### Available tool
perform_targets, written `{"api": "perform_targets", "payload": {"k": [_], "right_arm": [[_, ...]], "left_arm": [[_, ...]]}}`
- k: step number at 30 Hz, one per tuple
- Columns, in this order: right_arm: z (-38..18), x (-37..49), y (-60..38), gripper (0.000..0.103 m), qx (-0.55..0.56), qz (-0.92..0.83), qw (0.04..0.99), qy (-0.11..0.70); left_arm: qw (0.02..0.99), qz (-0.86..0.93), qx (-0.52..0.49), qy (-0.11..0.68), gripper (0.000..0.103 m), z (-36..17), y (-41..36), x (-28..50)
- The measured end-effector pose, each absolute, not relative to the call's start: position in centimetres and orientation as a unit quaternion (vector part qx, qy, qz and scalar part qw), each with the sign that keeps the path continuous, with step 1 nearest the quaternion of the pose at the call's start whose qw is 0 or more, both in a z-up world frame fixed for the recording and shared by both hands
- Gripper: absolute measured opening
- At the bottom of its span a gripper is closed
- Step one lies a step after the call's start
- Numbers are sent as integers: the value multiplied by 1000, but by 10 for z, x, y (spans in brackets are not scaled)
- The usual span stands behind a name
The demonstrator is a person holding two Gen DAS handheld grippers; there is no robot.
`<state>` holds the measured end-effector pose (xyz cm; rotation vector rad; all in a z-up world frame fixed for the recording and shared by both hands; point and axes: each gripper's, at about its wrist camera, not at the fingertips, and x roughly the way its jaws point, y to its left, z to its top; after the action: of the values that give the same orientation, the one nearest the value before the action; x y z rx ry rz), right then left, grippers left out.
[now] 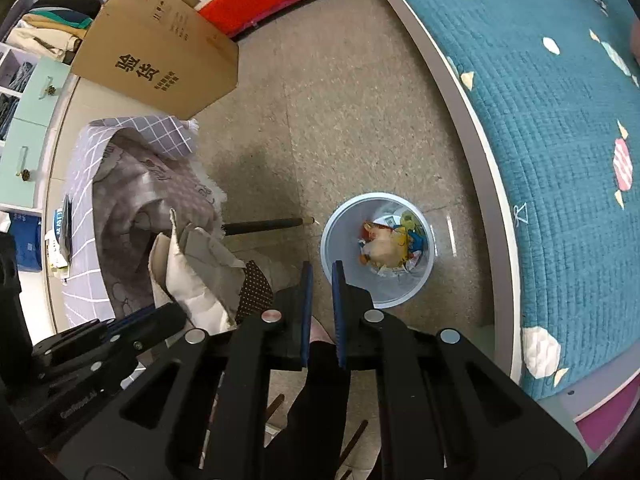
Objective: Collect trash
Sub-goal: 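Carry the newspaper and paper bag over the bin and open both grippers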
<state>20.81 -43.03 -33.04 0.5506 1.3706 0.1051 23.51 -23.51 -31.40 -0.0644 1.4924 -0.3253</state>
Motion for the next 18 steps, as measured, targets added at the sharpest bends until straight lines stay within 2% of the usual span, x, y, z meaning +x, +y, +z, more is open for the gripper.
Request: {"api": "perform_targets", "payload": {"k": [12,14,16,18], "right_arm": [[-335,191,-441,11,263,28,725,636],[-334,187,-443,20,264,21,724,637],[-330,182,-448,55,266,11,728,632],[-323,178,-452,56,260,4,737,625]], "left_arm": [[706,-157,-32,690,12,-329,-247,240],[705,-161,-30,690,12,-329,-250,241],[705,-164,-29,689,13,-329,-255,242],[705,-167,-29,688,13,-328,-259,242]]}}
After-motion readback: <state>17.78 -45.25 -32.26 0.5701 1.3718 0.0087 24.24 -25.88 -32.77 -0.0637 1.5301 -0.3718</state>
